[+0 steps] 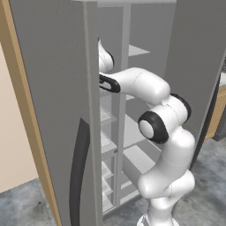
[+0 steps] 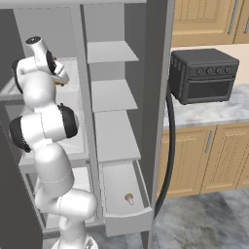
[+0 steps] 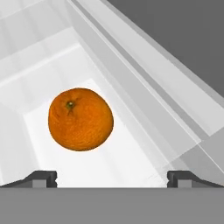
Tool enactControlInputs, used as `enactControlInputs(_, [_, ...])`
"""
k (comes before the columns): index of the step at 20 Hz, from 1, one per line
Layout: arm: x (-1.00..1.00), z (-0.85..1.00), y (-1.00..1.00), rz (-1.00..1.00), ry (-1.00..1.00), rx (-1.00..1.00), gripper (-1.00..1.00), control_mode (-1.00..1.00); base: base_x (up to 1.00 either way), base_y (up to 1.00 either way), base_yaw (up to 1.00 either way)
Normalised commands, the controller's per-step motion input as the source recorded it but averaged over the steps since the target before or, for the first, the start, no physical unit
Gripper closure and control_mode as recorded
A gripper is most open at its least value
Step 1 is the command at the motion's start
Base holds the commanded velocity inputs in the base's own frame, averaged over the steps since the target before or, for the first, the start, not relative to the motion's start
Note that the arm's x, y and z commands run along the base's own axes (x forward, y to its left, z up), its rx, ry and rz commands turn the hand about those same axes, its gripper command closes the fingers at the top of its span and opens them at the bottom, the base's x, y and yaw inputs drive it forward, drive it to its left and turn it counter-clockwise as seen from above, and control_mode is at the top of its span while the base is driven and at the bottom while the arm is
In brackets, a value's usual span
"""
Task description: Take the mushroom and tangerine from the fridge shelf and place them in the freezer drawer to begin freezing them.
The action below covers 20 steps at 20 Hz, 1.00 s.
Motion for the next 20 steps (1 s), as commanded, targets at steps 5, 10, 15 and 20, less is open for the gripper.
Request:
enactControlInputs(5, [0.17, -0.04, 0.03, 0.0, 0.0, 0.01, -1.0, -1.0, 0.0, 0.0, 0.0])
enactControlInputs(10, [0.05, -0.01, 0.07, 0.0, 0.0, 0.0, -1.0, -1.0, 0.0, 0.0, 0.0])
enactControlInputs(15, [0.05, -0.08, 0.17, 0.0, 0.0, 0.0, -1.0, -1.0, 0.0, 0.0, 0.0])
enactControlInputs(20, [0.08, -0.12, 0.04, 0.0, 0.0, 0.0, -1.0, -1.0, 0.0, 0.0, 0.0])
